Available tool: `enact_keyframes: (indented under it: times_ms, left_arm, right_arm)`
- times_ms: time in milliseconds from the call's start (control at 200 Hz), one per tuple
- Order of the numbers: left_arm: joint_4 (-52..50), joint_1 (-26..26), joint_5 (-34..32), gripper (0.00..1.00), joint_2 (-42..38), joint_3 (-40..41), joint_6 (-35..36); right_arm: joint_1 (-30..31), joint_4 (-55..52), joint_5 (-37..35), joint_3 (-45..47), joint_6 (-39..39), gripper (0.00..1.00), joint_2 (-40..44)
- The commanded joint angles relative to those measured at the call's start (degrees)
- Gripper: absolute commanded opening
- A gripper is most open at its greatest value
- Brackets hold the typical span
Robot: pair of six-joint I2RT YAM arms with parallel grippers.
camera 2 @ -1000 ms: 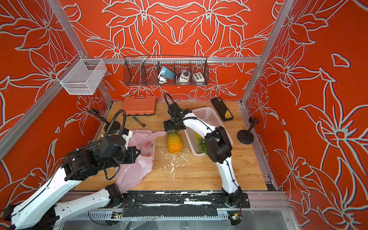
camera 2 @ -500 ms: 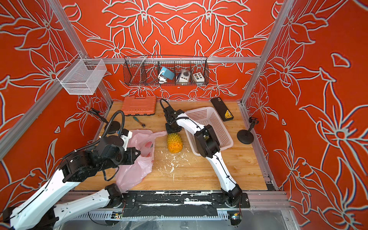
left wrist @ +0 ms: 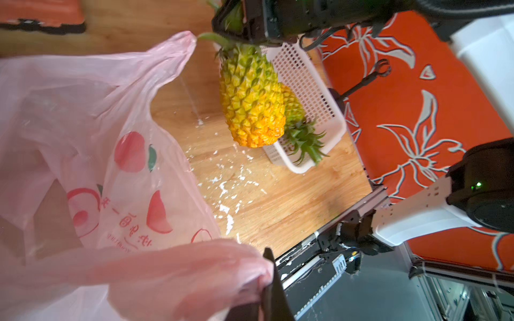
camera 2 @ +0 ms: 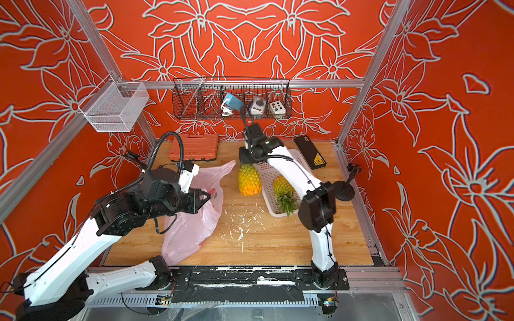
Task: Place the pineapple into a plastic bag & tie a knot
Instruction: Pick up the pineapple at the center of the board.
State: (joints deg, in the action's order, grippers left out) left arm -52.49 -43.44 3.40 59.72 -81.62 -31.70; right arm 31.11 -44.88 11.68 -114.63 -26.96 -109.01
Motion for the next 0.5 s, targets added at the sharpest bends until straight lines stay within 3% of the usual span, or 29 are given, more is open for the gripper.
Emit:
enact_keyframes:
  times_ms: [0, 295, 495]
  left_arm:
    - [8.53, 0.37, 9.27, 0.0, 4.3, -4.16, 4.54]
    - [35.43, 0.99, 28.71, 0.0, 10.35, -7.91, 3.63]
    - [39.73, 2.34, 36.27, 0.0, 15.86, -12.47, 6.96]
  right_arm:
    - [-6.21, 1.32, 4.34, 2.92, -1.51, 0.0, 8.83]
    - [-15.54, -2.43, 8.82, 0.07, 0.93, 0.0, 20.1]
    - [-17.12, -0.48, 8.66, 3.72, -0.33, 0.0, 24.54]
